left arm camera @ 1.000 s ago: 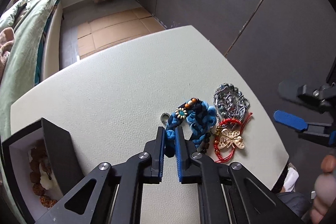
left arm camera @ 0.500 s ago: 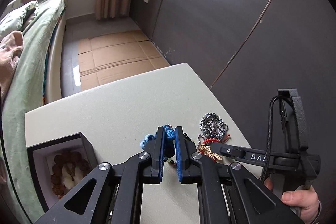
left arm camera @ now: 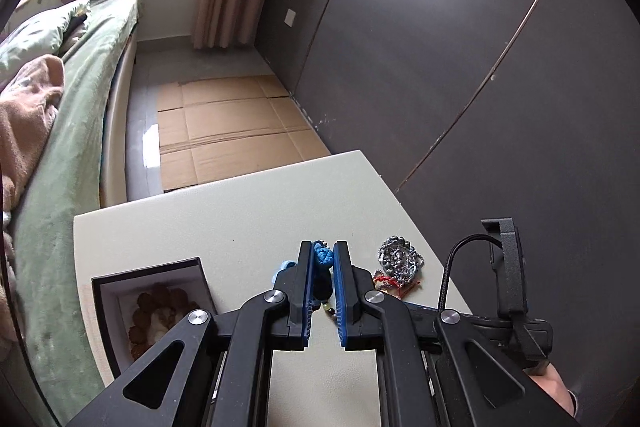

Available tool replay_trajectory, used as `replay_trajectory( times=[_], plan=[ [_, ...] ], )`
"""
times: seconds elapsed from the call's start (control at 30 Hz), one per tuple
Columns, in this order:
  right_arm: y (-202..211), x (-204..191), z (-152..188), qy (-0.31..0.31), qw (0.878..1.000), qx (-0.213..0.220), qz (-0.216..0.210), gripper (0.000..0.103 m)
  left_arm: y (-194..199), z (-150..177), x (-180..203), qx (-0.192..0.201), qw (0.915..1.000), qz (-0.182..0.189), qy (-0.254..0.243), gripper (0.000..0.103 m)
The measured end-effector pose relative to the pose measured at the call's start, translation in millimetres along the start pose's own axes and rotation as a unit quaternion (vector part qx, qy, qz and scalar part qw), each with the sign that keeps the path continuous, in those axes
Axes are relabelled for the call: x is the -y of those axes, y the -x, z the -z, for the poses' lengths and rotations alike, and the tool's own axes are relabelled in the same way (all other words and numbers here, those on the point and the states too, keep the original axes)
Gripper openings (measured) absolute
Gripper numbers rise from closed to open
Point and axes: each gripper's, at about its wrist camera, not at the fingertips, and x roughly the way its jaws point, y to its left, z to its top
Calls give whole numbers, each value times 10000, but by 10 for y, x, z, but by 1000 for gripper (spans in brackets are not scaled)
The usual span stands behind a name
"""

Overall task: Organize jewelry
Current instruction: 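Grasp the gold butterfly charm with the right gripper while the left holds the blue bracelet, then lower both held pieces into the black box and open both grippers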

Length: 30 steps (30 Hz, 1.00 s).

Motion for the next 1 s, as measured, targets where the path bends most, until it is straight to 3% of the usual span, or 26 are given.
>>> replay_trajectory(
  times=[0.5,0.63,0.77,0.87,0.93,0.97,1.0],
  plan=[
    [582,-601,296,501,9947,602,-669,11,700,-5,-235,469,9981,-246,323,10],
    [689,-845,416,770,9921,739,-665,11,820,27,-346,463,9952,-716,483,10],
    [760,-1089,521,1038,9869,848,-899,11,821,26,-440,345,9945,-804,568,10],
    [743,-1252,562,1200,9836,880,-1022,11,738,62,-622,-14,9917,-847,967,12],
    [704,-1327,590,1259,9825,826,-1098,11,734,86,-726,-67,9892,-948,1116,31],
    [682,-1356,598,1268,9820,793,-1149,11,760,88,-763,-36,9882,-1007,1154,60],
    [656,-1397,612,1283,9815,763,-1196,11,812,82,-788,48,9875,-1029,1191,82]
  ],
)
